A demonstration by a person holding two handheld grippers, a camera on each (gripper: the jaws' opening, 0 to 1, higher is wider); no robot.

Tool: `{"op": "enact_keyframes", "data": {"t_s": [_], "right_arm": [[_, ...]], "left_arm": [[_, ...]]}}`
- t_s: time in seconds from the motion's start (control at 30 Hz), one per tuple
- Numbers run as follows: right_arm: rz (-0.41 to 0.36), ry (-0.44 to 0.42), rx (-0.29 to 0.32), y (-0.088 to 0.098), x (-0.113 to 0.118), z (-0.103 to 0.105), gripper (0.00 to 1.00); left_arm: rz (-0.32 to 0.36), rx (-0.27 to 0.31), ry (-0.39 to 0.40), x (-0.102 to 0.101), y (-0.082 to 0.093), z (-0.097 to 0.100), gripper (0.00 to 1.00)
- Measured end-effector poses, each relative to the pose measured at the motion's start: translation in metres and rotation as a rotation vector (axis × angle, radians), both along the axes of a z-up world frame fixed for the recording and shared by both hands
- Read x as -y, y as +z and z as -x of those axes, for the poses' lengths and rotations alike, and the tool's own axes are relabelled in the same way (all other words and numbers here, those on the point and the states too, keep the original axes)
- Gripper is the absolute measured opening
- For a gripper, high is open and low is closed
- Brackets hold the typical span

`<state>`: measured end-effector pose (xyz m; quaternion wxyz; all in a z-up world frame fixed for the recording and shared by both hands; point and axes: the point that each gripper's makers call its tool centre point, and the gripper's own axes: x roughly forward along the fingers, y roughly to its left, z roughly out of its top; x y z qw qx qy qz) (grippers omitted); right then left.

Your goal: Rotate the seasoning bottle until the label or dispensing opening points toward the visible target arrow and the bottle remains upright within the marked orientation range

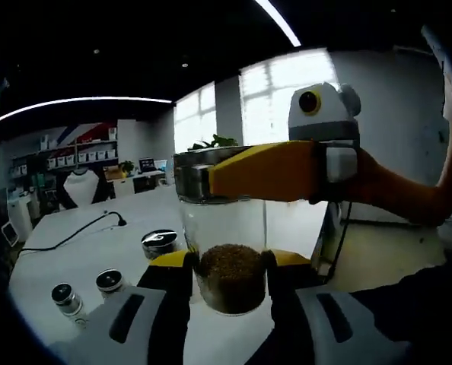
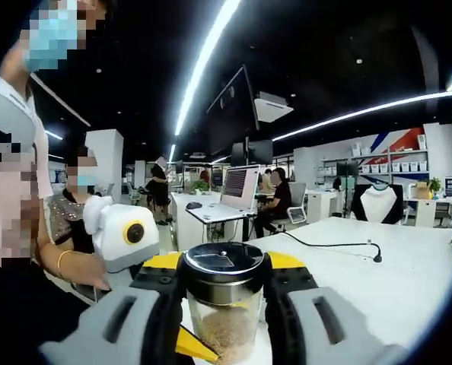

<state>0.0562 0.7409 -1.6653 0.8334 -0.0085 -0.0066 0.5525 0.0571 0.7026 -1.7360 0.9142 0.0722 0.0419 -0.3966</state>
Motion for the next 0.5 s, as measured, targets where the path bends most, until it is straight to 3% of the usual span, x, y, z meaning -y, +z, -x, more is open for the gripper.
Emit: {"op": "enact_keyframes", "data": {"t_s": [0.1,0.27,0.3,0.43,0.5], "right_arm": [[-0.037,-0.029,0.001,0.006,0.002,-0.005,0.38],[-0.068,-0.020,0.014,0.012,0.005,-0.003,0.38],[-0.079,-0.012,0.002,0.013,0.006,-0.003,0.38],[-0.144,0.048,-0.016,0.019,0.008,0.006,0.38],[-0.155,0.067,-0.023,0.021,0.006,0.009,0.38]], "left_arm": [[0.132,-0.020,0.021,0.005,0.008,0.000,0.41],[0.111,0.003,-0.006,0.005,0.012,-0.001,0.41],[0.091,0.019,-0.028,0.004,0.013,-0.001,0.41],[0.162,0.027,-0.175,0.005,0.023,0.005,0.41],[0.158,0.015,-0.225,0.007,0.024,0.007,0.42]]}}
